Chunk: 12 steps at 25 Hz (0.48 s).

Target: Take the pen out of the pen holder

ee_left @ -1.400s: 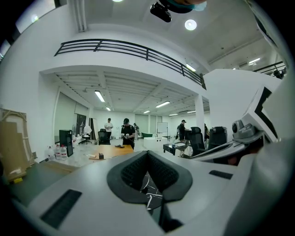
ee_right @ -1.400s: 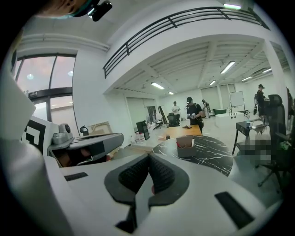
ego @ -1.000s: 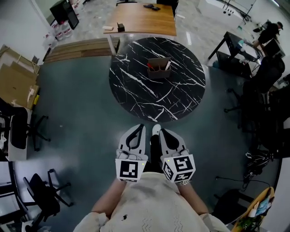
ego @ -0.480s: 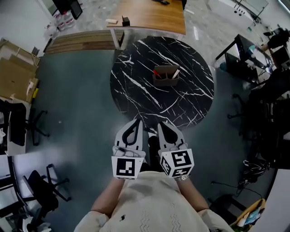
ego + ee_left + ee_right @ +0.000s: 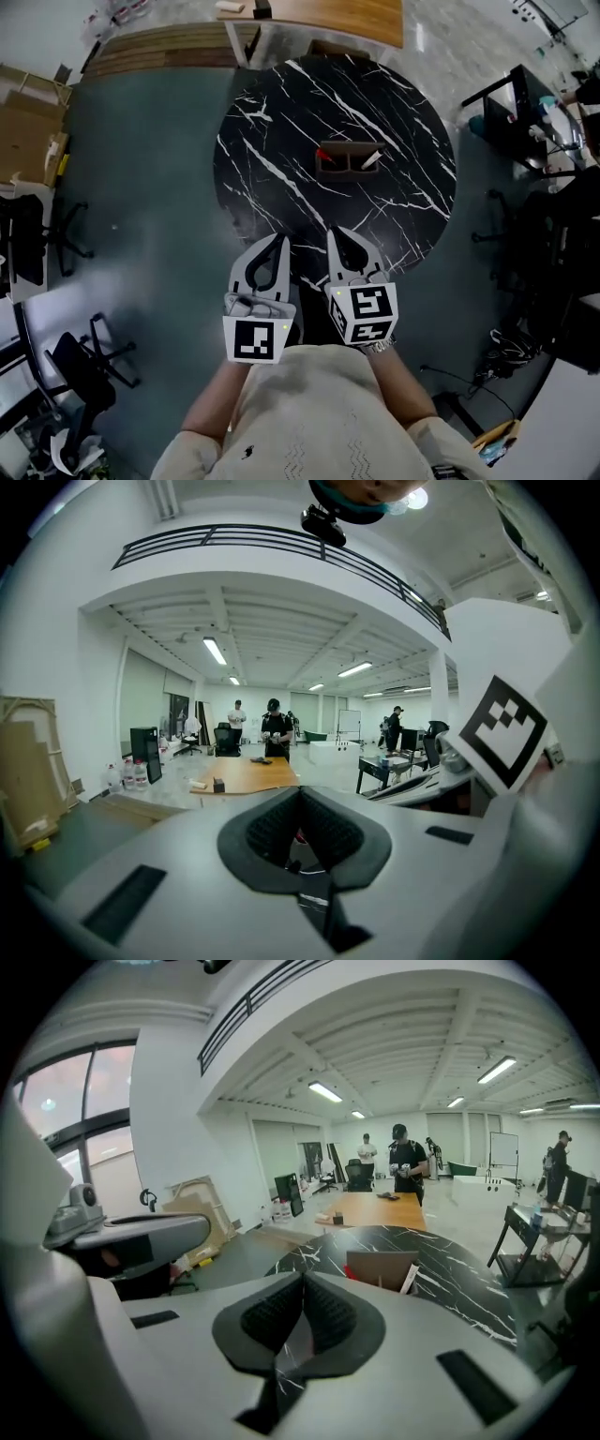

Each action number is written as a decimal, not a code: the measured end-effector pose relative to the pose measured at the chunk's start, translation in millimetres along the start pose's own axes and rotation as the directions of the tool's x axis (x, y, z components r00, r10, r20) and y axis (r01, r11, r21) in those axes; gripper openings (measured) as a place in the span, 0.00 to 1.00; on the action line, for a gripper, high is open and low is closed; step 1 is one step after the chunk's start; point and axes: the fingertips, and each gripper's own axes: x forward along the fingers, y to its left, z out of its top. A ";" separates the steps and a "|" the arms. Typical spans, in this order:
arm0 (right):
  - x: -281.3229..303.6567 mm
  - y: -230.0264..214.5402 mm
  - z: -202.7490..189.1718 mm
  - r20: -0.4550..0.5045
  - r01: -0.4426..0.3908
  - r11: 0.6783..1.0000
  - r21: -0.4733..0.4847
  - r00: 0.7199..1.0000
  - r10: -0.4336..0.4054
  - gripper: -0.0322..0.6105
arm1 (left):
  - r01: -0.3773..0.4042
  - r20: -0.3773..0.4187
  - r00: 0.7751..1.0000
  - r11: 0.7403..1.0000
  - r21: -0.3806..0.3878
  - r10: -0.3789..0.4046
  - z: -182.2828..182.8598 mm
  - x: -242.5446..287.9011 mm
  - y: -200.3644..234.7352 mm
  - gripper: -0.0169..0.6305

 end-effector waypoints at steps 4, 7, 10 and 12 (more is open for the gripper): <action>46.7 -22.5 0.7 -0.060 0.007 1.000 -0.029 0.998 -0.009 0.08 | -0.015 -0.037 0.999 1.000 0.009 0.016 -7.8 27.2 12.0 0.04; 76.7 -39.2 1.4 -0.101 0.027 0.999 -0.036 0.994 -0.031 0.08 | -0.032 -0.080 0.996 0.999 0.008 0.032 -18.8 45.3 21.5 0.04; 104.6 -54.6 -1.4 -0.154 0.055 0.998 -0.024 0.986 -0.058 0.08 | -0.050 -0.087 0.995 0.999 -0.021 0.048 -21.7 63.4 28.8 0.04; 122.6 -63.4 -4.5 -0.185 0.071 0.997 -0.020 0.980 -0.074 0.08 | -0.048 -0.098 0.994 0.999 -0.008 0.047 -22.7 74.3 31.6 0.04</action>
